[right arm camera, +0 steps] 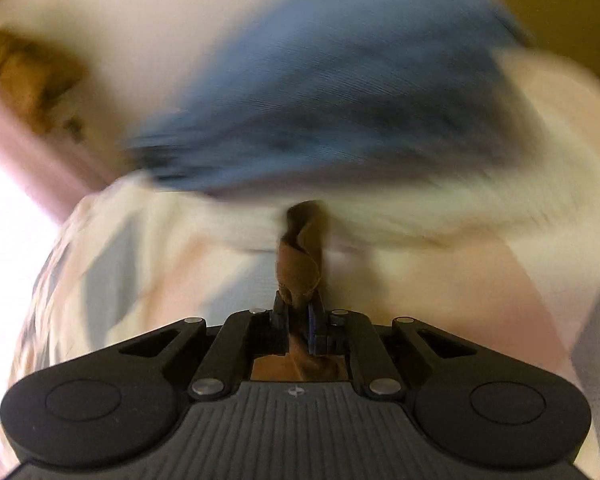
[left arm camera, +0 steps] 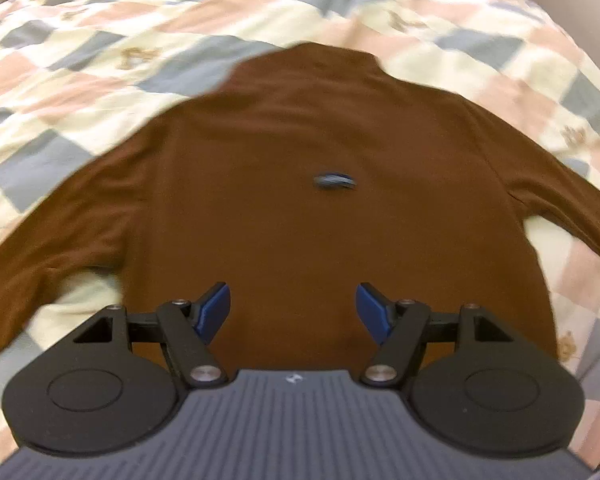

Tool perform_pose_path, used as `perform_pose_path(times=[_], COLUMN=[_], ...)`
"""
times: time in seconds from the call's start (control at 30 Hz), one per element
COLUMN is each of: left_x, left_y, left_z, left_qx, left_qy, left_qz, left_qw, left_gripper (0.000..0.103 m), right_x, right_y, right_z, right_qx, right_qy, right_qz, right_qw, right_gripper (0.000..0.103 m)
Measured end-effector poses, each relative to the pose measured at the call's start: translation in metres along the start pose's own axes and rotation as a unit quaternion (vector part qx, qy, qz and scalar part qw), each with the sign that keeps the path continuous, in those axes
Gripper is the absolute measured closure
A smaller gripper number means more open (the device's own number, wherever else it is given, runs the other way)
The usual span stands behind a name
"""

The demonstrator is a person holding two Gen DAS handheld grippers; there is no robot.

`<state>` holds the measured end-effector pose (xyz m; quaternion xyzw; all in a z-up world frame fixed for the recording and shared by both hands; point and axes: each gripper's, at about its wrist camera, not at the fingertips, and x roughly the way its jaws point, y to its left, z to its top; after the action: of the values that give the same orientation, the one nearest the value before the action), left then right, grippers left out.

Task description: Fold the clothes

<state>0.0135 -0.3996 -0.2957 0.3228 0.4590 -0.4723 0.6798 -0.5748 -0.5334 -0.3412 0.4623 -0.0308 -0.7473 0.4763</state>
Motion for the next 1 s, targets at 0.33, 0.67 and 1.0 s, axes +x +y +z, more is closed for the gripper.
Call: perform_pose_path(times=[0.33, 0.67, 1.0], left_x=[-0.039, -0.038, 0.015], left_y=[0.172, 0.333, 0.338], left_z=[-0.021, -0.07, -0.024], left_qx=[-0.096, -0.191, -0.215], left_qy=[-0.037, -0.03, -0.049], left_qz=[0.035, 0.06, -0.089], left_qw=[0.9941, 0.9794, 0.9713], left_gripper=[0.037, 0.038, 0.037], right_x=[-0.132, -0.21, -0.161], right_y=[0.311, 0.409, 0.345], right_z=[-0.194, -0.528, -0.523], right_qx=[-0.297, -0.473, -0.501], right_qy=[0.012, 0.224, 0.301], right_qz=[0.324, 0.446, 0.318], right_qw=[0.898, 0.726, 0.746], right_gripper=[0.094, 0.077, 0.043])
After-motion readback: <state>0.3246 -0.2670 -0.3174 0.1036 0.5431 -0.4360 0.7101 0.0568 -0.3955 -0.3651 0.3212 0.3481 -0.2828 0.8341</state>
